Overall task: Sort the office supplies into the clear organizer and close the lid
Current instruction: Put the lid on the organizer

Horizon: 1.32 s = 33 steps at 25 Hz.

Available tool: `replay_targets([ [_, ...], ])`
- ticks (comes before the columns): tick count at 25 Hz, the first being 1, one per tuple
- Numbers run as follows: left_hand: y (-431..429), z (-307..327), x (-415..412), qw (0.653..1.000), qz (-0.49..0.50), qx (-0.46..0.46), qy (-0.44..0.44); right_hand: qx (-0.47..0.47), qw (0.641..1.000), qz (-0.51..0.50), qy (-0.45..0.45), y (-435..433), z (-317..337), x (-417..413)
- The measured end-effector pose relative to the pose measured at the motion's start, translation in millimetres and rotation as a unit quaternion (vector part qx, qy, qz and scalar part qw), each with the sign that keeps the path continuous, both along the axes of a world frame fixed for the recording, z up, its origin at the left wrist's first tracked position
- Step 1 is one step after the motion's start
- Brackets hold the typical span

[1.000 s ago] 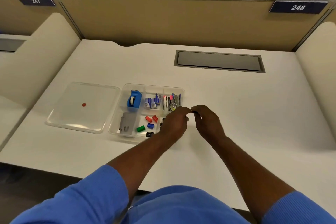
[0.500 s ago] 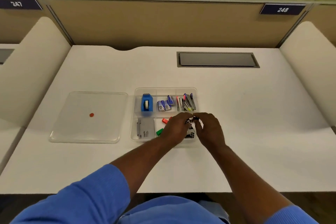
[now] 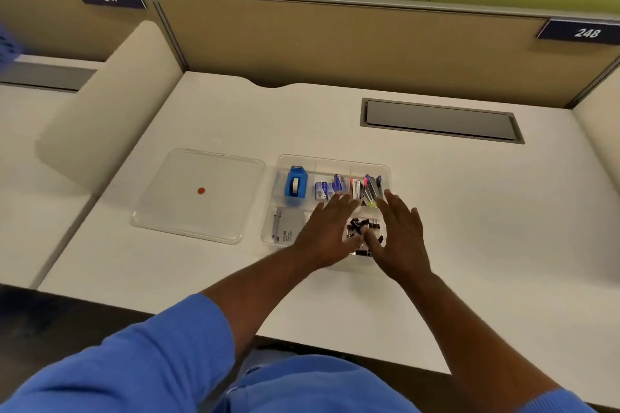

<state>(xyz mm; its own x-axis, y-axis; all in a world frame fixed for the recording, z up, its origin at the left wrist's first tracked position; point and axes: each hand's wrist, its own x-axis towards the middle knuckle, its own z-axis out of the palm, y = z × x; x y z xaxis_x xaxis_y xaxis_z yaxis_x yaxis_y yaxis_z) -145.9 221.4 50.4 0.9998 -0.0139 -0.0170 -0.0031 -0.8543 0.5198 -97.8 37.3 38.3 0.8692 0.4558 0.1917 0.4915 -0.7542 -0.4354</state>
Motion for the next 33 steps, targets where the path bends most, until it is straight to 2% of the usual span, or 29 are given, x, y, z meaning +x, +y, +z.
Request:
replay_targets([
  [3,20,7,-11,0.995,0.009,0.092,0.028,-0.038,0.999,0.015,-0.002,15,0,-1],
  [7,64,17,-28,0.991,0.019,0.132,0.022,-0.061,0.998,0.026,-0.001,56,5,-7],
  [14,171,15,-57,0.992,0.033,0.117,0.022,-0.081,0.996,0.034,-0.014,154,9,-33],
  [20,308,-11,-88,0.990,0.064,0.122,0.032,-0.039,0.999,0.004,-0.006,268,-1,-73],
  [24,386,-35,-108,0.975,0.072,0.179,0.109,-0.029,0.998,0.008,0.061,327,-15,-89],
  [26,406,-45,-116,0.969,0.070,0.200,0.130,-0.057,0.993,-0.006,0.105,338,-26,-93],
  [30,423,-58,-116,0.961,0.133,0.153,0.187,-0.126,0.970,-0.080,0.190,345,-42,-95],
  [33,424,-58,-110,0.962,0.172,0.122,0.175,-0.105,0.963,-0.113,0.223,352,-46,-95],
])
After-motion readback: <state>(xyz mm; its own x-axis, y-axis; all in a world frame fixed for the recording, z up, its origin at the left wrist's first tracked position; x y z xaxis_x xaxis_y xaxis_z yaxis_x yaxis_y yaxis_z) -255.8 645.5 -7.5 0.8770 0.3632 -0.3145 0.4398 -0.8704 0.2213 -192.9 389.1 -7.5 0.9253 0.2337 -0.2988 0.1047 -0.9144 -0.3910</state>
